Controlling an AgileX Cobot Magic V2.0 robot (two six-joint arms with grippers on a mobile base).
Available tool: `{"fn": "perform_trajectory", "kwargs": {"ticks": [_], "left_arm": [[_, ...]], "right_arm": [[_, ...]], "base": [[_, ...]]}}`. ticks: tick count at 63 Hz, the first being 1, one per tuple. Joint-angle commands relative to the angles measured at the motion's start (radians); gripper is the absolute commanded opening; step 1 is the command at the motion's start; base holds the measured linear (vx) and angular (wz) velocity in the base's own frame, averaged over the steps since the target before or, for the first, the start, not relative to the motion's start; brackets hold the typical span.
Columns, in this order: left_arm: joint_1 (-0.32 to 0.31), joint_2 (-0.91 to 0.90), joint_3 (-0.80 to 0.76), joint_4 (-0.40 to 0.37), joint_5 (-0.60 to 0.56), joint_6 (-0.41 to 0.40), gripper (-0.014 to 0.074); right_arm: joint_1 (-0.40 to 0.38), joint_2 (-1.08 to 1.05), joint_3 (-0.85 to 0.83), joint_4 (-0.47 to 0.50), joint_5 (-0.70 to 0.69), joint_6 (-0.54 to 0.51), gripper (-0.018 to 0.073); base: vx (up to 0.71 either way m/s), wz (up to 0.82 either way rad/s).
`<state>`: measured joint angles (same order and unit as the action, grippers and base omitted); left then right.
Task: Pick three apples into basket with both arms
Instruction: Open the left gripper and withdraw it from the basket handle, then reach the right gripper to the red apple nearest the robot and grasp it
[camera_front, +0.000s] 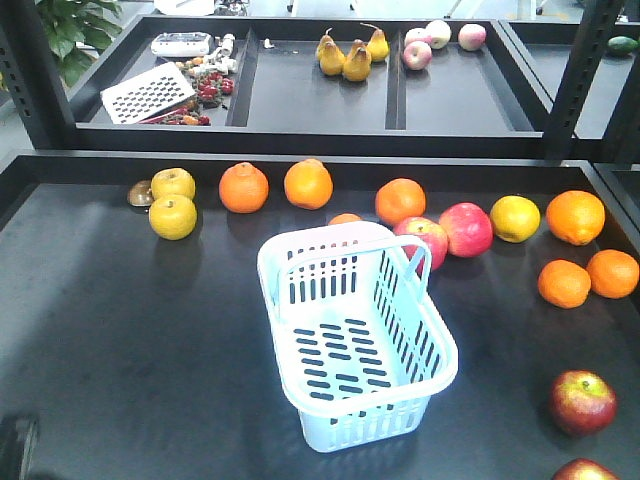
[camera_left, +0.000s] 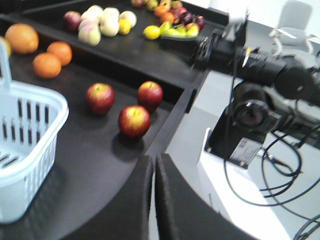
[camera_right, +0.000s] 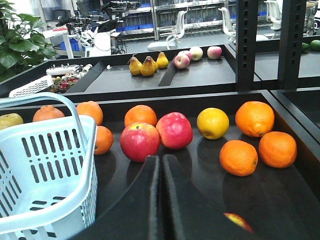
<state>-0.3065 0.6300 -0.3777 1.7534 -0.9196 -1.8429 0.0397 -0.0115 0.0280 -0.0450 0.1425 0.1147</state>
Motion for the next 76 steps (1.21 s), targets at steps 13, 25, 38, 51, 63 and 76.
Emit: {"fn": "perform_trajectory", "kwargs": {"ticks": [13,25,38,51,63,76], "left_arm": [[0.002,-0.099,0.188,0.050,0.208,-0.015,-0.0008],[0.002,-0.103,0.204,0.050,0.238,-0.015,-0.0008],[0.002,-0.103,0.204,0.050,0.265,-0.014,-0.0008],[0.002,-0.103,0.204,0.051,0.266,-0.014,-0.0008],[0.002,-0.103,0.204,0.051,0.266,-0.014,-0.0008],[0.002,-0.103,0.204,0.051,0.266,-0.014,-0.0008]], "right_arm": [[-0.005,-0.013,0.014,-0.006,-0.078,-0.001,-0.0004],[-0.005,-0.013,0.012,0.129,-0.095,0.125,-0.0004],[-0.005,-0.013,0.012,0.394,-0.098,0.267,-0.0004],[-0.005,-0.013,-0.046,0.427,-0.051,0.223,-0.0004],[-0.005,0.078,-0.303,0.298,0.232,0.112,-0.0004],[-0.005,0.367,-0.618,0.005,0.682,0.112,0.0013]], "base": [[0.00,0.00],[0.00,0.00],[0.00,0.00],[0.00,0.00],[0.00,0.00],[0.00,0.00]]}}
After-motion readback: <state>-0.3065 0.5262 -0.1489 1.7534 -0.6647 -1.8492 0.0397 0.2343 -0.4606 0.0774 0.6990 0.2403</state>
